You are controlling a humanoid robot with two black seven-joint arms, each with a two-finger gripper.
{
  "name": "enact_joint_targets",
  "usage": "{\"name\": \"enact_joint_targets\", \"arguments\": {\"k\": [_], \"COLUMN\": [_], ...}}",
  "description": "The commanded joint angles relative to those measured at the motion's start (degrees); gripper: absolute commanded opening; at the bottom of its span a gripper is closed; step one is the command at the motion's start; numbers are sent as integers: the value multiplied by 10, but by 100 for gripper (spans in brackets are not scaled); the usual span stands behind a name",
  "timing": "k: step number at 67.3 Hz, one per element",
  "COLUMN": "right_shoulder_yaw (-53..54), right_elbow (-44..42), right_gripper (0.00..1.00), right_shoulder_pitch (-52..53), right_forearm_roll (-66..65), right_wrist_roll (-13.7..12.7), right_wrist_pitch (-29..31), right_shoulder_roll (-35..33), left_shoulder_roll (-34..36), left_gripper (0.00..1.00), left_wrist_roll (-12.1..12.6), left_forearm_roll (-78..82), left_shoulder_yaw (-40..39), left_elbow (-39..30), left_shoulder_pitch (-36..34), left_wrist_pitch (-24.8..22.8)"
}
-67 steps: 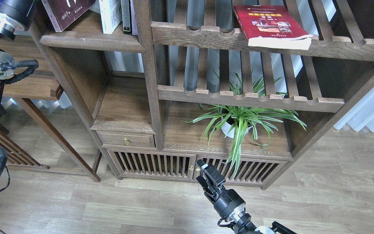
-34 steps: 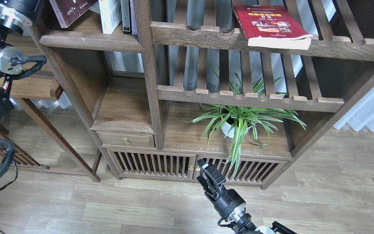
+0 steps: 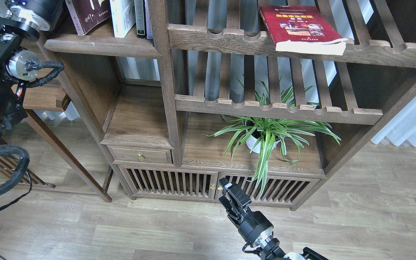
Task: Organize books on shelf
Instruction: 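Press the maroon book farther into the upper shelf with the left gripper, then withdraw the left arm from the upper shelf and lower it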
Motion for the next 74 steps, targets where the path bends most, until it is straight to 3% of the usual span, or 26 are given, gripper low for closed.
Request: {"name": "enact_joint_targets", "arguments": {"k": [1, 3, 6, 9, 17, 20, 33, 44, 74], "right_shoulder_yaw": [0, 0, 0, 0, 0, 0, 0, 2, 1], "right_elbow": [1, 1, 1, 1, 1, 0, 0, -3, -2], "right_gripper": [98, 98, 98, 98, 98, 98, 98, 98, 98], "right_shoulder_pitch": [0, 0, 0, -1, -2, -5, -10, -15, -22], "right_forearm_roll": [0, 0, 0, 0, 0, -1, -1, 0, -3], "right_wrist_roll": [0, 0, 0, 0, 0, 0, 0, 0, 0], "right_wrist_pitch": [0, 0, 0, 0, 0, 0, 0, 0, 0], "right_shoulder_roll": [0, 0, 0, 0, 0, 0, 0, 0, 0], "left_shoulder_roll": [0, -1, 0, 0, 1, 2, 0, -13, -21], "left_gripper": [19, 24, 42, 50, 52, 61, 79, 86, 88], "left_wrist_roll": [0, 0, 0, 0, 0, 0, 0, 0, 0], "left_forearm_roll": [0, 0, -4, -8, -11, -12, -28, -43, -61], "left_shoulder_yaw": [2, 2, 4, 5, 11, 15, 19, 19, 9], "left_elbow": [0, 0, 0, 0, 0, 0, -3, -16, -49], "left_shoulder_pitch": [1, 1, 3, 4, 5, 6, 3, -2, -20], "left_wrist_pitch": [1, 1, 1, 1, 1, 1, 1, 1, 2]}}
